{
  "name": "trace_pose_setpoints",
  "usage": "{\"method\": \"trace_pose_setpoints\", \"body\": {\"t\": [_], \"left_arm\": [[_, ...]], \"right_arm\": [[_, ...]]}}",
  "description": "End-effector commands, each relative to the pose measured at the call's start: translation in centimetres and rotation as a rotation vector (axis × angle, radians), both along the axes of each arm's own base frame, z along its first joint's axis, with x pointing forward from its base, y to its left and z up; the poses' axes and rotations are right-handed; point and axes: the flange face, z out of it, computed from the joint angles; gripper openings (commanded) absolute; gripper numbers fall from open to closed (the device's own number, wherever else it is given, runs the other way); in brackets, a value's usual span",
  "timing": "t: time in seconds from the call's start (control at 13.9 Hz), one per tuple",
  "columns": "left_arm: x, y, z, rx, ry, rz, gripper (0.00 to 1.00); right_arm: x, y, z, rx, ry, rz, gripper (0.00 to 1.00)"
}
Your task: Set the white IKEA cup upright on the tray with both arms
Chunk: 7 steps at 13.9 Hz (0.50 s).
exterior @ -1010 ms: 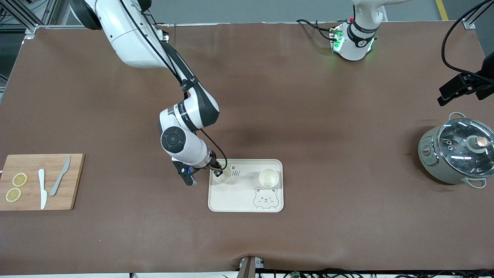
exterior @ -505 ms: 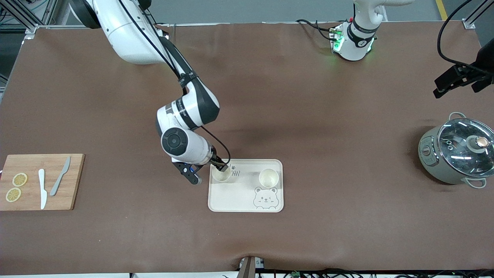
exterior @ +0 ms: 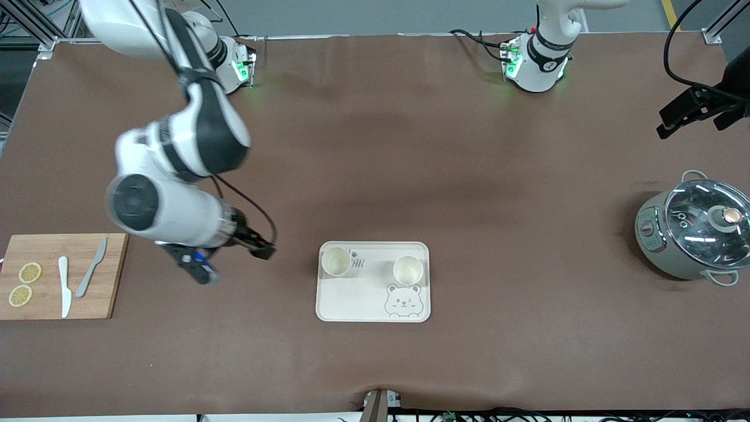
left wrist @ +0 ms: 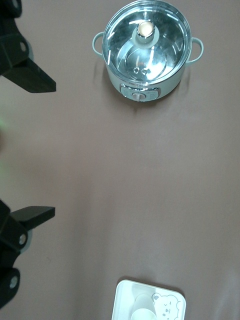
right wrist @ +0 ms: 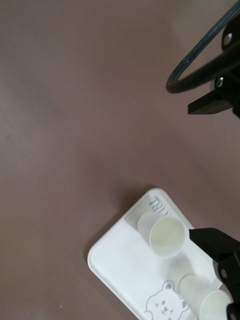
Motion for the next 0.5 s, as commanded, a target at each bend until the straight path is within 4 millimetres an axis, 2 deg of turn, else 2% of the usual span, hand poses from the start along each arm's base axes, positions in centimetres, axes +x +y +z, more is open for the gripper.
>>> {"method": "trace_pose_setpoints", "body": {"t": [0.0,0.14,0.29,0.43], "left_arm": [[-0.3,-1.2,0.0,-0.025,0.005,-0.072,1.00],[-0.5,-1.8,-0.3,-0.023,0.023,-0.121,1.00],[-0.9,-3.1,-0.2,-0.022,0.034,-0.144,1.00],[-1.2,-3.1,0.2,-0.022,0.032,-0.146,1.00]], "right_arm": [[-0.4,-8.8,4.5,0.061,-0.010,0.066,1.00],[-2.1,-11.2,6.7,0.053,0.032,0.066,1.00],[-3.3,-14.5,9.2,0.016,-0.003,0.074,1.00],[-5.5,-16.3,10.9,0.002,-0.035,0.225,1.00]]}}
